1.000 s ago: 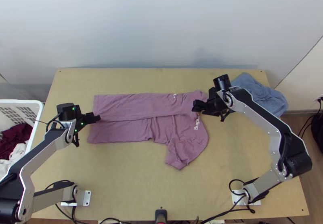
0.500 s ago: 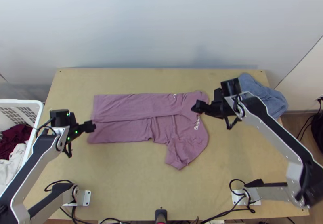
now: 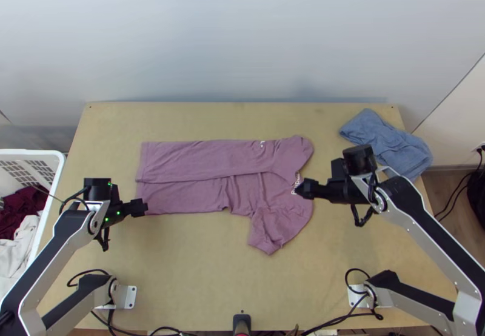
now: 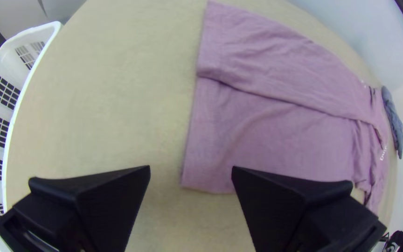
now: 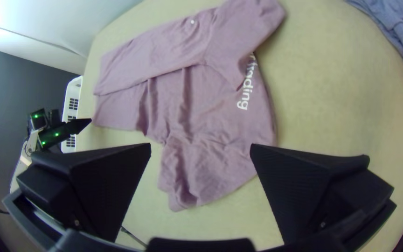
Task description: Fold the t-shirt
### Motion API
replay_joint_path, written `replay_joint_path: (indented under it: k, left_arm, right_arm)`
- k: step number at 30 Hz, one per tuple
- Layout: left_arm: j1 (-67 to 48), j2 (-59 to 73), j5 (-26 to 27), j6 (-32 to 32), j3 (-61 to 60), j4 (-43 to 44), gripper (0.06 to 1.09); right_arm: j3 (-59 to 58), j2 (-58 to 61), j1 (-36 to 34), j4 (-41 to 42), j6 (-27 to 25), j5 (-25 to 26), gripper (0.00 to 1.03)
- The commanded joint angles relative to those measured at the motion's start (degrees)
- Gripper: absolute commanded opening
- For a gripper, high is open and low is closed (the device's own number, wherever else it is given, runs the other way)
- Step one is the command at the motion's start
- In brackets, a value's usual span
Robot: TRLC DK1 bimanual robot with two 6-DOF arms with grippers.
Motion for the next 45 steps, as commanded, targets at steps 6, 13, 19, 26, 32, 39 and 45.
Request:
replay_joint_path:
  k: [6,13,19,26,32,39,45]
  left_arm:
    - [-3.31,8.1,0.12,-1.07,0.93,4.09,0.55]
    - [-3.31,10.21,0.12,-0.54,0.66,4.88,0.4]
    - [-2.43,10.21,0.03,-0.27,1.1,4.97,0.1]
    - [-1.46,9.25,0.03,-0.19,1.72,4.97,0.1]
    - [-1.46,9.16,0.03,-0.36,3.04,4.97,0.1]
    - [-0.5,8.98,-0.06,0.25,2.95,4.97,0.1]
    - [-0.23,8.54,-0.06,0.16,3.04,4.7,0.1]
  right_arm:
    - [-5.13,-3.17,1.63,-1.96,-1.68,0.04,0.99]
    - [-5.57,-3.0,1.46,-2.04,-1.59,0.04,0.99]
    - [-5.3,-1.77,2.07,-3.45,-1.24,-0.4,0.99]
    - [-7.5,-0.71,5.41,-5.47,-1.06,-4.44,0.99]
    - [-11.28,4.12,13.06,-4.59,-0.8,-6.2,0.99]
    - [-10.75,9.75,15.96,1.12,-0.1,-7.96,0.98]
    - [-9.52,16.69,18.86,3.58,-0.1,-8.57,0.97]
